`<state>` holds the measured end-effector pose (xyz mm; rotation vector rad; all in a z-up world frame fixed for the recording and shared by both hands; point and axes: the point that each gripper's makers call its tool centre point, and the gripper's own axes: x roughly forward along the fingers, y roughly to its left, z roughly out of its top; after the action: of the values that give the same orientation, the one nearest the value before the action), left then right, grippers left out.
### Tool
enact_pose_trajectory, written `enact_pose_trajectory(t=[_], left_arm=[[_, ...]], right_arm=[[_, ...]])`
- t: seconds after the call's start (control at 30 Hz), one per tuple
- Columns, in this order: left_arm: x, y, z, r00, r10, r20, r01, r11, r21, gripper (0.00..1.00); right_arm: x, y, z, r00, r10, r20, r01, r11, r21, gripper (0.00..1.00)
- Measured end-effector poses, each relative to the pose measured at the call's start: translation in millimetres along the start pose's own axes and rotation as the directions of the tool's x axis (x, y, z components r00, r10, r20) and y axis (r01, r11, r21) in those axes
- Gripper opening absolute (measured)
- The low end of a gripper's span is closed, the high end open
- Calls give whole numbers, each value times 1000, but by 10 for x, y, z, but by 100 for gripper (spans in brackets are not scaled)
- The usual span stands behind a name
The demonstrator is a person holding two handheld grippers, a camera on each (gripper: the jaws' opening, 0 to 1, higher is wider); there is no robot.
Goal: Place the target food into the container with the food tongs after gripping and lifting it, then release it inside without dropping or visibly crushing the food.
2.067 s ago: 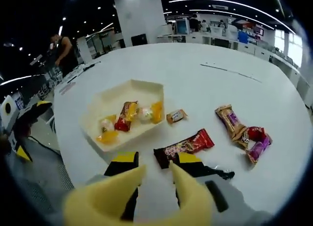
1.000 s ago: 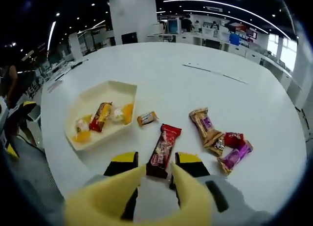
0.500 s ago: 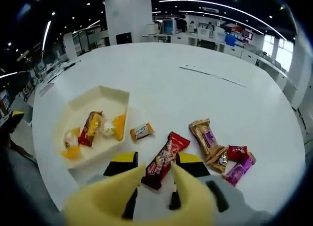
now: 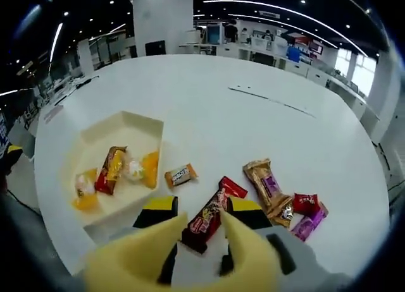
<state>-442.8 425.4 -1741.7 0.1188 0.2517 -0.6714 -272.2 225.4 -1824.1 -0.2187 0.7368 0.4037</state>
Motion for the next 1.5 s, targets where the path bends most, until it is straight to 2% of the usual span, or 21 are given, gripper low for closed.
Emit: enact_pose_trajectory(t=[0.27, 0.47, 0.63, 0.8, 1.07, 1.17, 1.5], left_arm=[[-4, 4, 8, 1000, 1, 5, -1, 1000, 1, 84], [0, -2, 0, 1000, -3, 3, 3, 1000, 2, 84], [1, -2, 0, 1000, -1, 3, 1, 1000, 2, 84], [-1, 9, 1, 1000, 3, 3, -3, 1000, 0, 84], [-3, 12, 4, 1000, 6, 5, -6, 1000, -2, 84], [-3, 11, 4, 1000, 5, 5, -5, 1000, -2, 84], [-5, 15, 3, 1000, 7, 6, -7, 1000, -3, 84]], right_arm=[[-149, -54, -161, 999, 27, -36, -26, 1000, 10, 29], [-214, -175, -138, 1000, -3, -9, 4, 999, 33, 29], [-136, -148, -55, 1000, -8, 3, 8, 999, 46, 30], [-9, -93, -84, 1000, -23, -20, 24, 999, 33, 30], [8, -216, -117, 996, -80, -34, 80, 997, 7, 30], [7, -219, -170, 996, -75, -40, 76, 997, 23, 30], [-5, -144, -159, 999, -42, -33, 44, 996, 76, 23]])
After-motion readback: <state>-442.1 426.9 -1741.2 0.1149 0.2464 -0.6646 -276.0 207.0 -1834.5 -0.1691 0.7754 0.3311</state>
